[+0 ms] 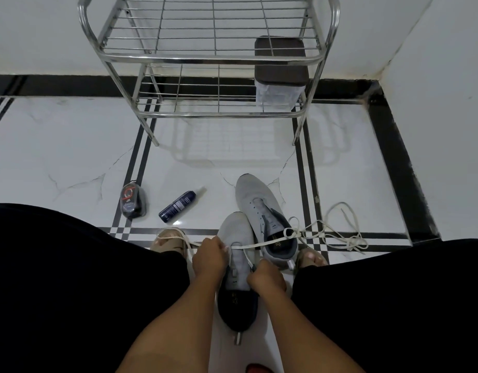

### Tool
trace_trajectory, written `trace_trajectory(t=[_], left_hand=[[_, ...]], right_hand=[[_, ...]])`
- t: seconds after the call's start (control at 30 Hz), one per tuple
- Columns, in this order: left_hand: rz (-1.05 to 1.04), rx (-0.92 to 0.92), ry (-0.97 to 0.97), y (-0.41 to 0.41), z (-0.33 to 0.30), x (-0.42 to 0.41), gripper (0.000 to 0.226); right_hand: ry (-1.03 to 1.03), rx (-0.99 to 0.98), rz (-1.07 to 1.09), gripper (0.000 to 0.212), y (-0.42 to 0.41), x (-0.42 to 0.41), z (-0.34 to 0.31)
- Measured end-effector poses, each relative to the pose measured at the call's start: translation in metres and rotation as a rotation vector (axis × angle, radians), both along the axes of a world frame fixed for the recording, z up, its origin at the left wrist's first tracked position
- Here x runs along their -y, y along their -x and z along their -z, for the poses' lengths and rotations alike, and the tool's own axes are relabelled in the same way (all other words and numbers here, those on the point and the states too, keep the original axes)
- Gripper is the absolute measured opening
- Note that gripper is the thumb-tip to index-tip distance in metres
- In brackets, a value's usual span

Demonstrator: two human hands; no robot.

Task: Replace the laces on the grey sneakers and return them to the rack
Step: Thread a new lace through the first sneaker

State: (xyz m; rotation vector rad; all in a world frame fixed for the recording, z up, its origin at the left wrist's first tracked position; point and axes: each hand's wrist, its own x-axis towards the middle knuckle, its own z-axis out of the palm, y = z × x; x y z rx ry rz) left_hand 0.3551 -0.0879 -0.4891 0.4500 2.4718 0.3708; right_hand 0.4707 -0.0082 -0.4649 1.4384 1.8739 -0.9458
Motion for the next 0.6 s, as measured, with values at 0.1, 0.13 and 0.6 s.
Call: trace_trajectory(t=[0.1, 0.13, 0.6], left_hand=[[-0.221, 0.149, -0.092, 0.0, 0.003, -0.002, 0.01], [-0.281, 0.171, -0.115, 0.001, 0.005, -0.002, 0.009], [-0.851, 0.474, -0.302, 0.021, 0.054, 0.003, 0.019]], right_hand=[[0.002, 0.001, 0.001, 0.037, 0.0, 0.0, 0.001], [0.002, -0.001, 0.003, 0.036, 0.0, 0.0, 0.001], [0.015, 0.0, 0.03, 0.041, -0.001, 0.0, 0.001]])
